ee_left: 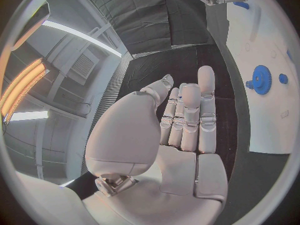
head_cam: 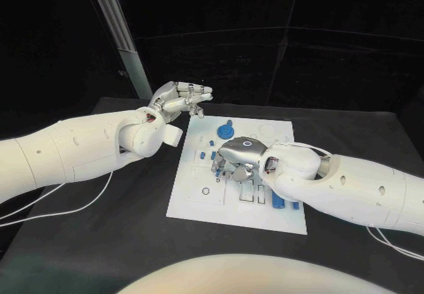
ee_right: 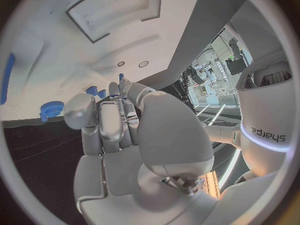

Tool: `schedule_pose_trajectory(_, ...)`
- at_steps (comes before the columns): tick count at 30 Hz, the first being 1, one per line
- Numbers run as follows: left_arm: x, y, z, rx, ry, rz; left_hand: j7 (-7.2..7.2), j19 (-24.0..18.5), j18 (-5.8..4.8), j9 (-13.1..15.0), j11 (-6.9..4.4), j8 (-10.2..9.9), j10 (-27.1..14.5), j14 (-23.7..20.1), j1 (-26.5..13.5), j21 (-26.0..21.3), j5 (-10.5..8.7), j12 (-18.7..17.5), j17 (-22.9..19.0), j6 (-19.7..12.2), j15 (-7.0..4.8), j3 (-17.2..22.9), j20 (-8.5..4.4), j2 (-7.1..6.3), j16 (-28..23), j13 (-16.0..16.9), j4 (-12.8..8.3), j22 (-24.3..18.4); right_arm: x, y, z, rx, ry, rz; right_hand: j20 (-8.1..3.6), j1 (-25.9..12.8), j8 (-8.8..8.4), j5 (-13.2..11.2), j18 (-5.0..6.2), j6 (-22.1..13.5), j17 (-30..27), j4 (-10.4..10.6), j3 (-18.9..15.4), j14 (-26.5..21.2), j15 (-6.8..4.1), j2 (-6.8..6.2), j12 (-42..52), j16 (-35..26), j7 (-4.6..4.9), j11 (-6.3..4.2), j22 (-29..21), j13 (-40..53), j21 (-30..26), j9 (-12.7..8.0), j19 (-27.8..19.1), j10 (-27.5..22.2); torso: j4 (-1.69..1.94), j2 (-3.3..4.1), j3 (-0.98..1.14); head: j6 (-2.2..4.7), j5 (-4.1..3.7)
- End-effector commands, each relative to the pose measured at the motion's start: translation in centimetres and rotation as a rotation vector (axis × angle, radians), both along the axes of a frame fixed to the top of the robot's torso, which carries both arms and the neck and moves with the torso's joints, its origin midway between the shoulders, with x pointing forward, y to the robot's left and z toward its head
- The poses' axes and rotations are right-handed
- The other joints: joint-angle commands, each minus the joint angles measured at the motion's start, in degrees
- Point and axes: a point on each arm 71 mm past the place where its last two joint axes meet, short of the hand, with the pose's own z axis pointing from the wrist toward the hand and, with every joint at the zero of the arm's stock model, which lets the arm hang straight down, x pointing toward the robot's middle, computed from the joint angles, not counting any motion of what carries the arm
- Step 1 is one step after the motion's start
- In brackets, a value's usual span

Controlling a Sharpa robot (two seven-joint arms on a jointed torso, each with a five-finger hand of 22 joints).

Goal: Assemble the parts on the task board

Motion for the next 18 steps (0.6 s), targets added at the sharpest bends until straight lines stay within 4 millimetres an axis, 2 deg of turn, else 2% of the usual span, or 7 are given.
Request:
schedule_pose_trajectory(1,0.03,-0.10,0.15,-0.009,-0.003,-0.006,-0.10,-0.4,0.38,0.1,0.01,0.3,0.3,-0.3,0.1,-0.3,0.20,0.4,-0.1,0.4,-0.07,0.3,-0.04,0.38,-0.2,0.0,0.0,-0.1,-0.10,0.10,-0.22,-0.040,0.001,0.015,0.00,-0.7,-0.14,0.1,-1.10,0.3,0.0,0.0,0.3,1.8,-0.04,-0.12,-0.2,0.2,0.26,0.13,0.1,0.1,0.3,0.1,-0.1,0.3,-0.01,-0.01,0.01,-0.20,0.07)
schedule_pose_trajectory(18,0.02,-0.05,0.14,-0.009,-0.002,-0.006,-0.10,-0.4,0.38,0.1,0.01,0.3,0.3,-0.3,0.1,-0.3,0.20,0.4,-0.1,0.4,-0.07,0.3,-0.04,0.38,-0.2,0.0,0.0,-0.1,0.04,0.33,-0.82,-0.076,-0.010,0.013,0.01,-0.8,-0.16,0.0,-1.11,0.3,-0.1,0.0,0.3,1.8,-0.03,-0.14,-0.2,0.2,0.26,0.13,0.1,0.1,0.4,0.1,-0.1,0.3,-0.03,0.03,0.01,-0.42,0.15)
